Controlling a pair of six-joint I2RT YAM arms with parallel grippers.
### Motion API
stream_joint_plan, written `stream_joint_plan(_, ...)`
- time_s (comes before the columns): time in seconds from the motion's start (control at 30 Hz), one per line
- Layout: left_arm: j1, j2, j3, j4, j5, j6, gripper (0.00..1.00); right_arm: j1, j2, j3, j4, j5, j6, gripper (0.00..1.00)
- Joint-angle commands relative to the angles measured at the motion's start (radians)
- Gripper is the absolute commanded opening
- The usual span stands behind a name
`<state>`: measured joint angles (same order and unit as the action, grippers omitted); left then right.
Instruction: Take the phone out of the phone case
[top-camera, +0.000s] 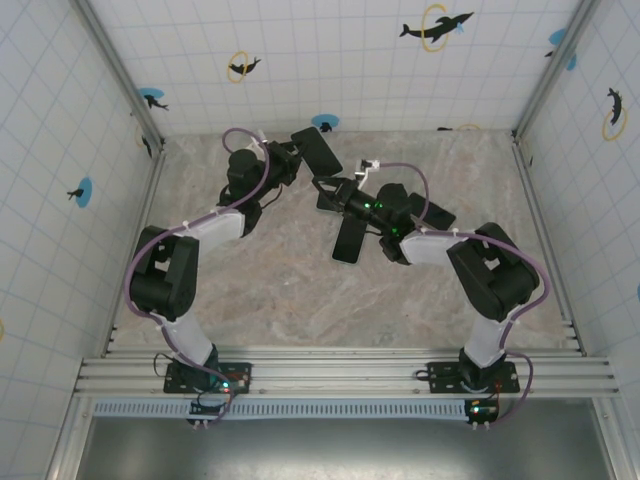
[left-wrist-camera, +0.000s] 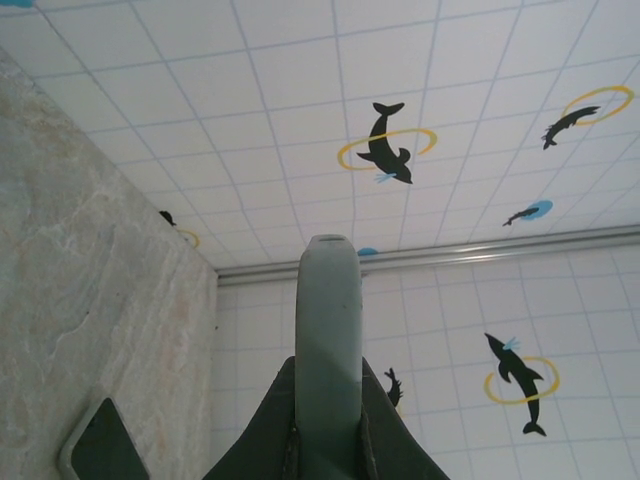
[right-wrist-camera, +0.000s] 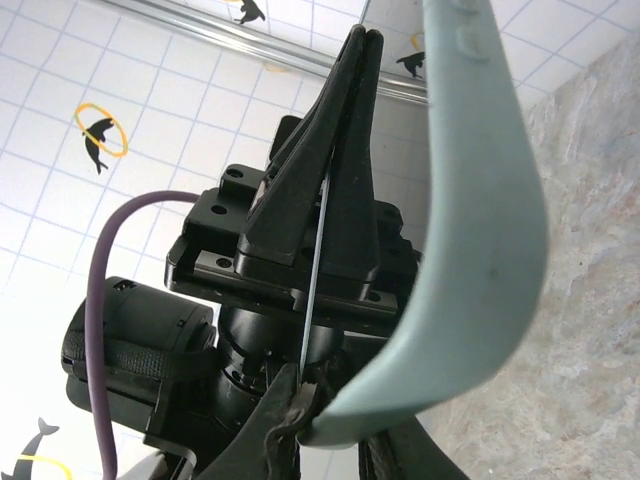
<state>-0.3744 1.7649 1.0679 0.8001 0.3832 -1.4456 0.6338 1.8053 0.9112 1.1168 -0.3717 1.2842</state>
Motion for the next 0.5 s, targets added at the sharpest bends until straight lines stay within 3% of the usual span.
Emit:
stream_joint_plan(0.0,-0.011,-0.051,0.016,0.084,0.006,-0.047,0.0,-0.011,-0.01,0.02,-0.032,-0.004,-0.103,0.15)
stream_joint_plan(0.2,-0.014,-0.071,0.011,0.084,0.026,-0.101,0.0,-0.033,-0.056,0.013,-0.198,-0.004,-0.311,0.11)
stream_joint_plan(0.47,-0.02,-0.095,-0.017,0.104,0.042,-0.148,0.0,-0.06,-0.09,-0.012,-0.248,-0.004,-0.388,0.11)
